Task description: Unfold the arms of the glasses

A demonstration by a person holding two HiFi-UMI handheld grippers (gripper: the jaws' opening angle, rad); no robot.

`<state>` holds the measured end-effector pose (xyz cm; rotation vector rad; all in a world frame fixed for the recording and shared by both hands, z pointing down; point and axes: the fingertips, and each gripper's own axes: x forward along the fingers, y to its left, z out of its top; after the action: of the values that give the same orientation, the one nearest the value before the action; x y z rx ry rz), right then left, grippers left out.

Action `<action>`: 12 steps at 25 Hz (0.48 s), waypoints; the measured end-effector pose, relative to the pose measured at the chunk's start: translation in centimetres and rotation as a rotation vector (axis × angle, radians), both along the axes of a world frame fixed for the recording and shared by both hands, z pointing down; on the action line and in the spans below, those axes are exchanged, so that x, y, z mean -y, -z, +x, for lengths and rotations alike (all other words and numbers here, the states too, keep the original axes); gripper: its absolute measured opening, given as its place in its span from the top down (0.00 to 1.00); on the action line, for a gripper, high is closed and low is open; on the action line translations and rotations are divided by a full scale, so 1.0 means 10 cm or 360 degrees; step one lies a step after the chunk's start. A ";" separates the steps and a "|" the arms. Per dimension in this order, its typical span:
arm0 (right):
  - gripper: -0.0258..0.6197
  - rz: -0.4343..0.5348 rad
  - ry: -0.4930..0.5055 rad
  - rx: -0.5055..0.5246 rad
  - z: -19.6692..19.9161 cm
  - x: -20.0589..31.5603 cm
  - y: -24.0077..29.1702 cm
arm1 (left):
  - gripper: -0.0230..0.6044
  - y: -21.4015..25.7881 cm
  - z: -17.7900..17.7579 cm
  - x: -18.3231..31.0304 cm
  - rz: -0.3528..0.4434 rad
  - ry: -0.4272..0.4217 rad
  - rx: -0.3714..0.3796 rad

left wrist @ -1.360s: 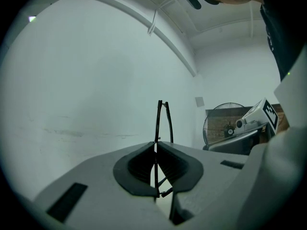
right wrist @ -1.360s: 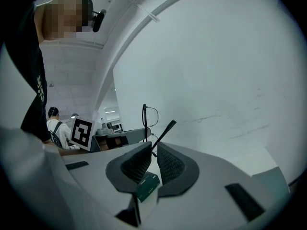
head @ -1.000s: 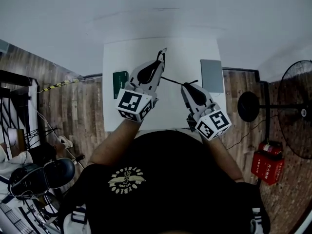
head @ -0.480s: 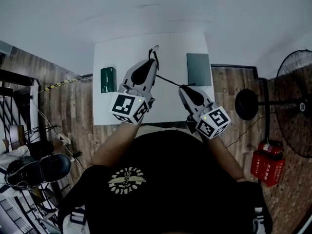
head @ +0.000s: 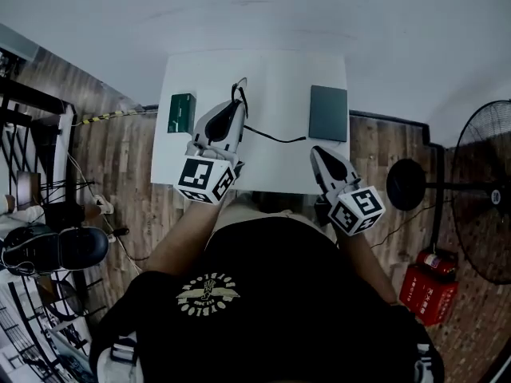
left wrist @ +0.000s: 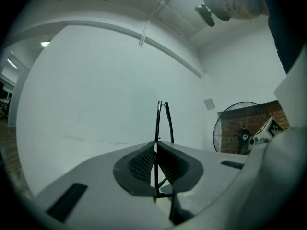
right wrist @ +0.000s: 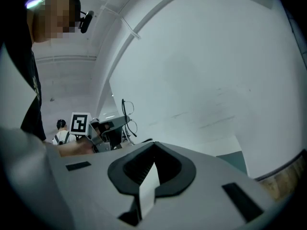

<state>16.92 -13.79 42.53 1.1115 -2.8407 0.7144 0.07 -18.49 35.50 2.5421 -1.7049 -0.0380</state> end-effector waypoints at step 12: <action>0.96 0.0390 0.0226 0.0022 -0.47 -0.13 0.81 | 0.93 -0.19 0.07 -0.37 -0.0044 -0.0033 0.0131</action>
<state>12.19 -12.45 34.40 0.9157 -3.0430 0.3755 0.73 -14.80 37.40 2.5751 -1.6938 0.0920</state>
